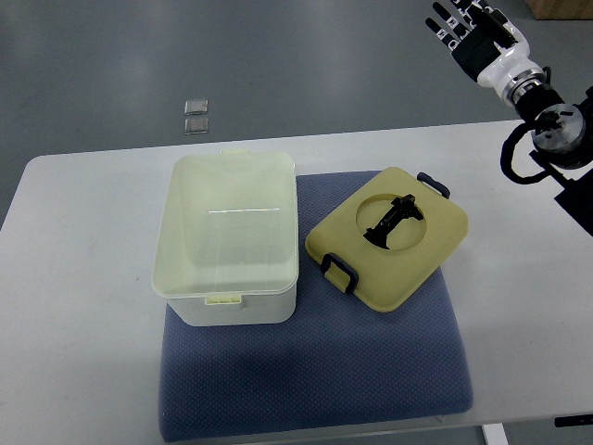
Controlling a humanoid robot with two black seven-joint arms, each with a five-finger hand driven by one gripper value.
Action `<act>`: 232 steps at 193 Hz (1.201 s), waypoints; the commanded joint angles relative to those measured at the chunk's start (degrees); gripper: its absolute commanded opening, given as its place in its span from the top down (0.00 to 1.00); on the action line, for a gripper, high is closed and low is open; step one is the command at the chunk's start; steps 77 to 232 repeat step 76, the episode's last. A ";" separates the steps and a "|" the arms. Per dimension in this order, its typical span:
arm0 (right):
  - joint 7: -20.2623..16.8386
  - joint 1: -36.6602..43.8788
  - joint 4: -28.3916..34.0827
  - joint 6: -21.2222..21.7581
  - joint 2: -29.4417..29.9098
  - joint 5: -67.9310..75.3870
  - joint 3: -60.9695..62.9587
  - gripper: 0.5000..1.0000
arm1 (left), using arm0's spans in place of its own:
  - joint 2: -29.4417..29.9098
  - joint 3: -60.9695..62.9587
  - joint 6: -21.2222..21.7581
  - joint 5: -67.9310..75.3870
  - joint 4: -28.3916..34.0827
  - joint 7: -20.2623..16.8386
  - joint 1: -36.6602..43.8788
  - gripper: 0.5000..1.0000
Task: Open white storage box with right hand
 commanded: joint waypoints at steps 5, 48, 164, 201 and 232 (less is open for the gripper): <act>0.36 -3.43 -1.16 2.14 3.36 -0.16 5.02 0.13 | 0.00 0.00 0.01 -0.01 -0.55 -0.01 0.01 0.00; 2.65 -5.89 -2.74 6.79 4.15 0.10 5.37 0.13 | 0.00 0.00 0.01 -0.01 -0.90 -0.01 0.01 0.00; 2.82 -6.24 -2.83 6.53 4.24 -0.16 5.28 0.13 | 0.00 0.09 0.09 -0.01 -0.82 0.08 0.01 0.00; 2.82 -6.24 -2.83 6.53 4.24 -0.16 5.28 0.13 | 0.00 0.09 0.09 -0.01 -0.82 0.08 0.01 0.00; 2.82 -6.24 -2.83 6.53 4.24 -0.16 5.28 0.13 | 0.00 0.09 0.09 -0.01 -0.82 0.08 0.01 0.00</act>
